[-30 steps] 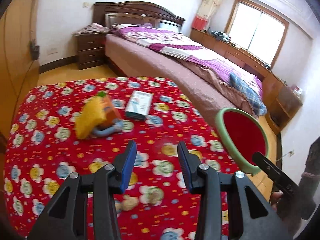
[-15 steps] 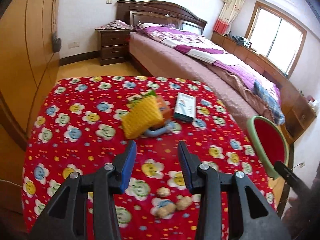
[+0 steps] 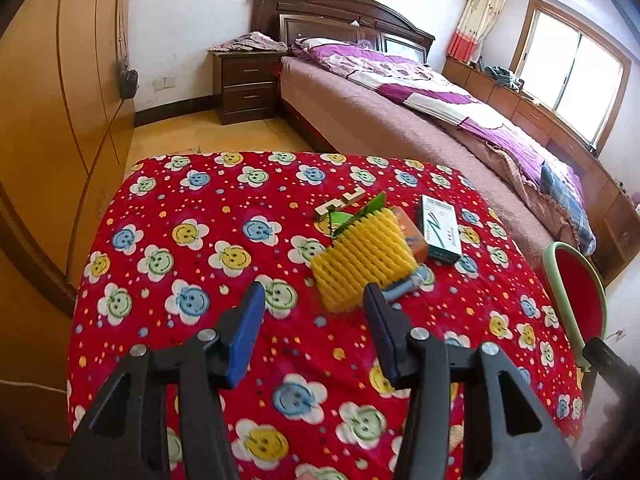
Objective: Collect trash
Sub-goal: 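Close the left gripper on the yellow foam net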
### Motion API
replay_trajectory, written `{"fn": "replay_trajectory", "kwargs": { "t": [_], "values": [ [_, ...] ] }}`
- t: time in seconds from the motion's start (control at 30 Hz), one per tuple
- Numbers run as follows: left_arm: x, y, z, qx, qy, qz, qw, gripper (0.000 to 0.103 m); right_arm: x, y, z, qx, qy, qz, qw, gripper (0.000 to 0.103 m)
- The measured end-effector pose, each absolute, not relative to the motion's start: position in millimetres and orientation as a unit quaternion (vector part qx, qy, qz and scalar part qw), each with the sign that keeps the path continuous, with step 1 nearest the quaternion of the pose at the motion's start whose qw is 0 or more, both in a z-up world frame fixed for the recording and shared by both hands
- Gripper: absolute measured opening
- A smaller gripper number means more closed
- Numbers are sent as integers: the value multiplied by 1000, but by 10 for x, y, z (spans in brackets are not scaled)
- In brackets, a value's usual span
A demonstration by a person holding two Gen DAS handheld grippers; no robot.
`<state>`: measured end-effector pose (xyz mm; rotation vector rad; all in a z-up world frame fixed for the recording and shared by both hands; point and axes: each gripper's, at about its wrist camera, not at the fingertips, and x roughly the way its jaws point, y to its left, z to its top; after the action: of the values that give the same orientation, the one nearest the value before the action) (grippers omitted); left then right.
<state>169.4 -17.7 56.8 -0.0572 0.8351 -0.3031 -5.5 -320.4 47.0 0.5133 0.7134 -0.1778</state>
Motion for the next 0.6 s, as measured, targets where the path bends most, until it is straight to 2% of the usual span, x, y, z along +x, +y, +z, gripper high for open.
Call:
{"fn": "replay_trajectory", "kwargs": {
  "t": [0.33,0.4,0.6],
  "values": [
    [1951,-268,425,-87,414,-211,881,52,41,-3169,327,241,367,-101,893,76],
    [1996,-337,419,-89,415,-209,881,56,47,-3170,310,240,368,-104,892,76],
    [2208,-535,271,-77,438,-187,876,56,78,-3203,254,247,374,-104,888,76]
  ]
}}
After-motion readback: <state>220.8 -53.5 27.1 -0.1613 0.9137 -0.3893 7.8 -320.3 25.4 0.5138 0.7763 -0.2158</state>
